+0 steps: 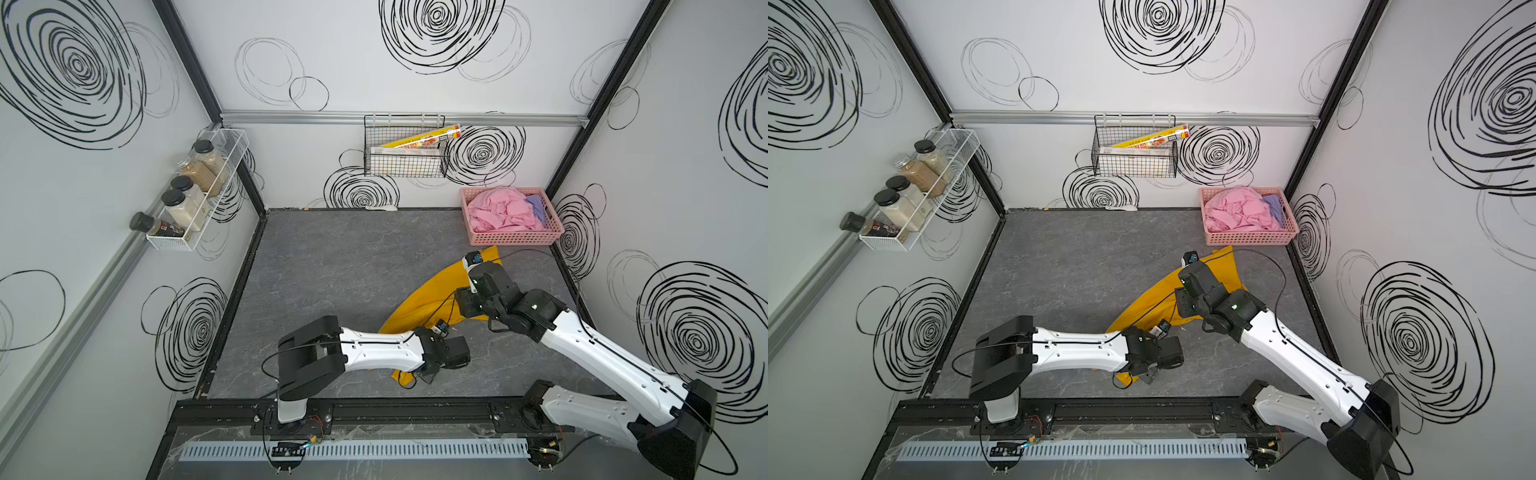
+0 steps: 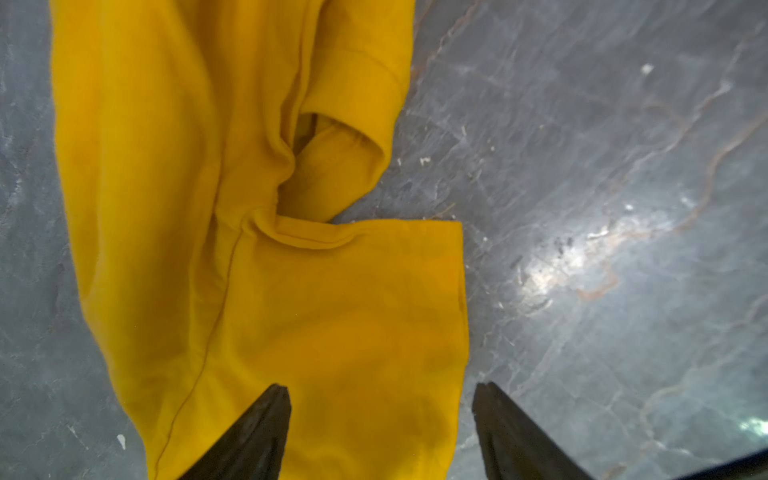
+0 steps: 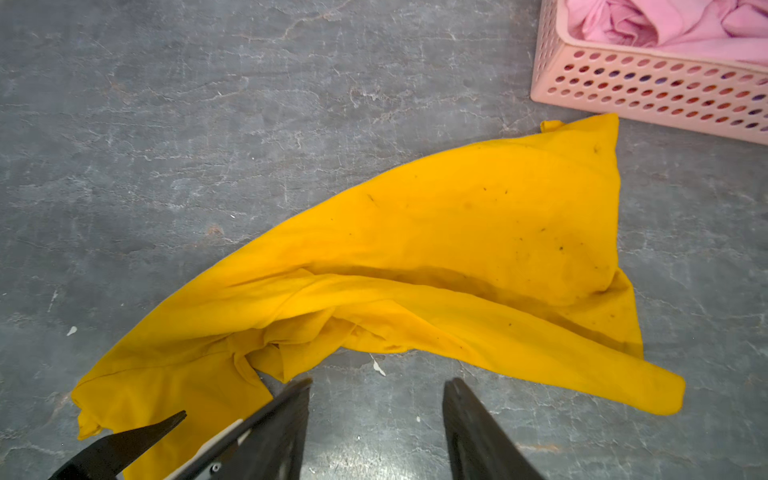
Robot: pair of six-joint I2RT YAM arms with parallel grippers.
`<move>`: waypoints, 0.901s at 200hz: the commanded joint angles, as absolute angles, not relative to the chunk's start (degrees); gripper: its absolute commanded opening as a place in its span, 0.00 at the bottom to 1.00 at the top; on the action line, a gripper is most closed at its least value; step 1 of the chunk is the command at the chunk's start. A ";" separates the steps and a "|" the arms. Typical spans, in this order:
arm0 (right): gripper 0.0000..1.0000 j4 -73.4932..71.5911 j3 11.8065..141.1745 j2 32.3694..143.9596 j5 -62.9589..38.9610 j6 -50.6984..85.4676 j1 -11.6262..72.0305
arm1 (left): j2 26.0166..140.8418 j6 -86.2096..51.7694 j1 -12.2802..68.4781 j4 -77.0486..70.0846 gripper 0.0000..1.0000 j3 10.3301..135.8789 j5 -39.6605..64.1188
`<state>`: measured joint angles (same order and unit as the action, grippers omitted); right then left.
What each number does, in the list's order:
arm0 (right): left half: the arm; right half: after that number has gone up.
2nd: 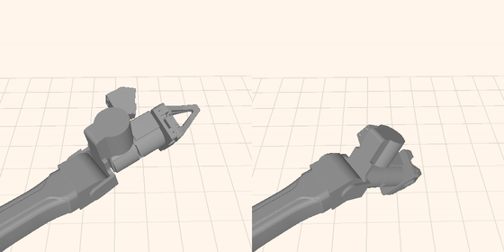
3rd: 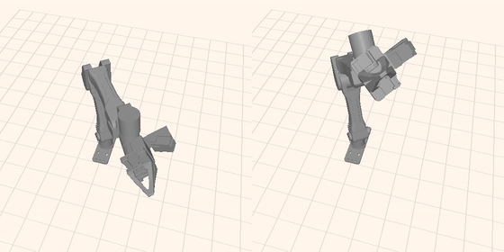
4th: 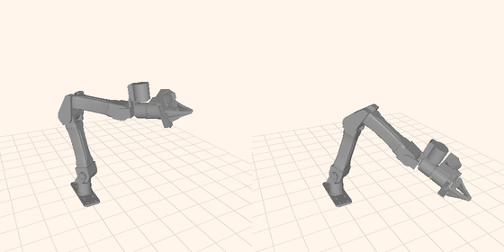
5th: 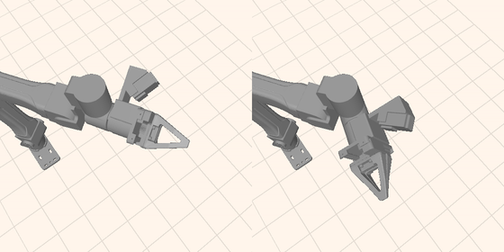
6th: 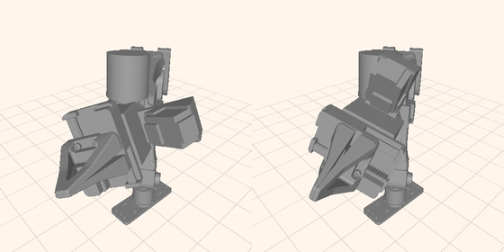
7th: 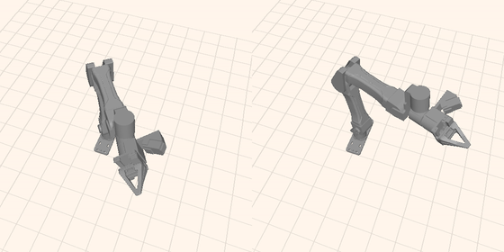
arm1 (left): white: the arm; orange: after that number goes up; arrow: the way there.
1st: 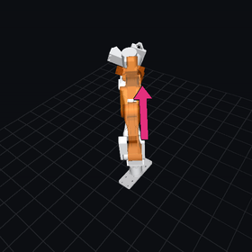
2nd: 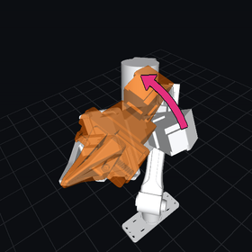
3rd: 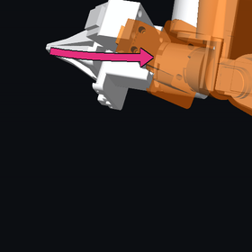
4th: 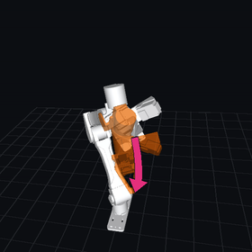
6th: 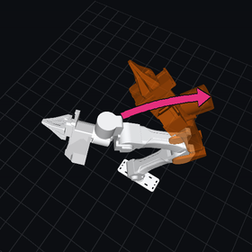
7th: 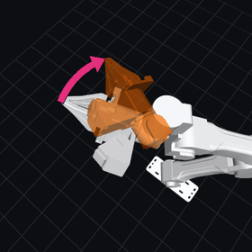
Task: Fold and stack t-shirts
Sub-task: Flatten out the T-shirt at the center of the board.
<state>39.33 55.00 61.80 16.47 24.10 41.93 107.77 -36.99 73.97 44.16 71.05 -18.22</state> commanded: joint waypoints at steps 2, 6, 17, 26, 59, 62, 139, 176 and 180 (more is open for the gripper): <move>0.56 38.82 54.09 60.79 23.98 26.33 39.38 | 110.79 -35.24 76.68 46.39 0.71 71.41 -16.00; 0.56 38.99 53.91 60.50 24.03 26.47 39.17 | 111.31 -35.26 76.85 46.39 0.70 71.45 -16.03; 0.56 39.29 53.25 59.64 23.63 26.59 38.40 | 112.60 -35.24 77.33 46.43 0.69 71.82 -15.97; 0.56 39.36 52.68 58.98 23.16 26.45 37.70 | 113.44 -35.24 77.77 46.40 0.68 71.98 -15.78; 0.55 39.65 51.57 56.97 22.06 26.60 36.30 | 114.79 -36.59 77.96 47.02 0.42 72.09 -15.77; 0.55 39.64 51.48 56.86 21.96 26.56 36.22 | 114.79 -36.83 77.96 47.14 0.37 72.12 -15.92; 0.79 43.74 52.32 66.49 29.31 35.09 25.19 | 108.34 -45.16 75.93 55.37 0.00 74.65 -26.08; 0.84 37.11 51.01 74.11 24.45 34.56 16.28 | 98.11 -49.69 72.40 59.15 0.00 75.58 -30.51; 0.84 36.68 51.21 75.07 24.43 34.31 16.07 | 97.02 -50.04 71.87 59.64 0.00 75.83 -31.00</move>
<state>39.99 51.68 71.61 20.12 32.88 18.50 105.95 -45.84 73.73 53.06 74.28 -26.44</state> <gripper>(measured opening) 0.839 0.084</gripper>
